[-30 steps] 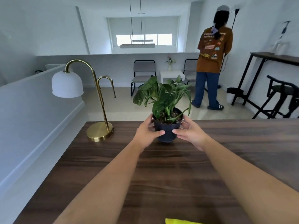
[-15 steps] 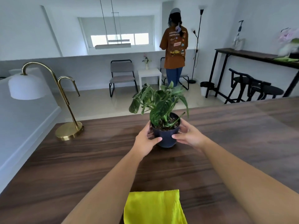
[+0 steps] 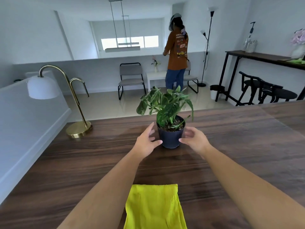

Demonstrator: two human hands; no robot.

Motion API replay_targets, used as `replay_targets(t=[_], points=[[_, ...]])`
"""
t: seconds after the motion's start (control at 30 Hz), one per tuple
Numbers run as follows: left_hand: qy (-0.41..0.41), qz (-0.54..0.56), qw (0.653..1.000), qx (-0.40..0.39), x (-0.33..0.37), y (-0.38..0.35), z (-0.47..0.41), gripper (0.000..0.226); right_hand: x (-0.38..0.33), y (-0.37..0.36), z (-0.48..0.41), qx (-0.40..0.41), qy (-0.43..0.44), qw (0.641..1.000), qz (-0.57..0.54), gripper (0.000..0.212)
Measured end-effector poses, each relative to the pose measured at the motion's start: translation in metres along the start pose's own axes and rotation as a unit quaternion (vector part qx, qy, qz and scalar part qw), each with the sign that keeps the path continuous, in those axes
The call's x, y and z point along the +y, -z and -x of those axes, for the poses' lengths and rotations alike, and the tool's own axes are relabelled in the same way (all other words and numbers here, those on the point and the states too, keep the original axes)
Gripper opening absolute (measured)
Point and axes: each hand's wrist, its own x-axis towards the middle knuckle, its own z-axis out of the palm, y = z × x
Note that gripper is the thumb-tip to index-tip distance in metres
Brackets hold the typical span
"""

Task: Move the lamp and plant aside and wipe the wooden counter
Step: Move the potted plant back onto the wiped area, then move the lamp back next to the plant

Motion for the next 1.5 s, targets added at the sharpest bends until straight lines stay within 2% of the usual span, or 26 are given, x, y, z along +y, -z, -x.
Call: replay_targets(t=[0.07,0.1,0.33,0.57,0.77,0.87,1.0,1.13,1.27,1.43,1.5], points=[[-0.001,-0.013,1.000,0.008,0.002,0.008,0.012,0.085,0.003,-0.001,0.015,0.050,-0.007,0.998,0.027,0.015],[-0.002,-0.018,1.000,0.013,0.002,0.013,0.018,0.085,0.006,-0.003,0.022,0.052,-0.005,0.999,0.015,0.003],[0.020,-0.032,0.995,0.091,-0.006,0.068,0.068,0.080,-0.016,-0.061,0.056,-0.097,0.045,0.994,-0.024,0.008],[0.070,-0.069,0.980,0.172,-0.030,0.165,0.090,0.080,-0.085,-0.162,0.042,-0.170,0.099,0.980,-0.005,0.015],[0.111,-0.089,0.967,0.211,-0.078,0.252,0.060,0.080,-0.133,-0.257,0.008,-0.181,0.145,0.973,0.006,0.016],[0.121,-0.112,0.963,0.214,-0.106,0.287,0.030,0.084,-0.150,-0.299,-0.021,-0.180,0.157,0.971,0.016,0.024],[0.141,-0.176,0.951,0.210,-0.138,0.321,-0.022,0.099,-0.171,-0.341,-0.063,-0.163,0.179,0.970,0.025,0.045],[0.174,-0.223,0.948,0.147,-0.160,0.330,-0.064,0.124,-0.181,-0.372,-0.097,-0.145,0.186,0.971,0.020,0.058],[0.170,-0.258,0.943,0.121,-0.168,0.327,-0.087,0.129,-0.192,-0.395,-0.112,-0.129,0.196,0.972,-0.011,0.051],[0.165,-0.317,0.925,0.131,-0.167,0.323,-0.092,0.121,-0.197,-0.406,-0.116,-0.068,0.223,0.973,-0.006,0.015],[0.163,-0.341,0.917,0.129,-0.166,0.318,-0.089,0.118,-0.199,-0.405,-0.110,-0.065,0.231,0.971,-0.009,0.015]])
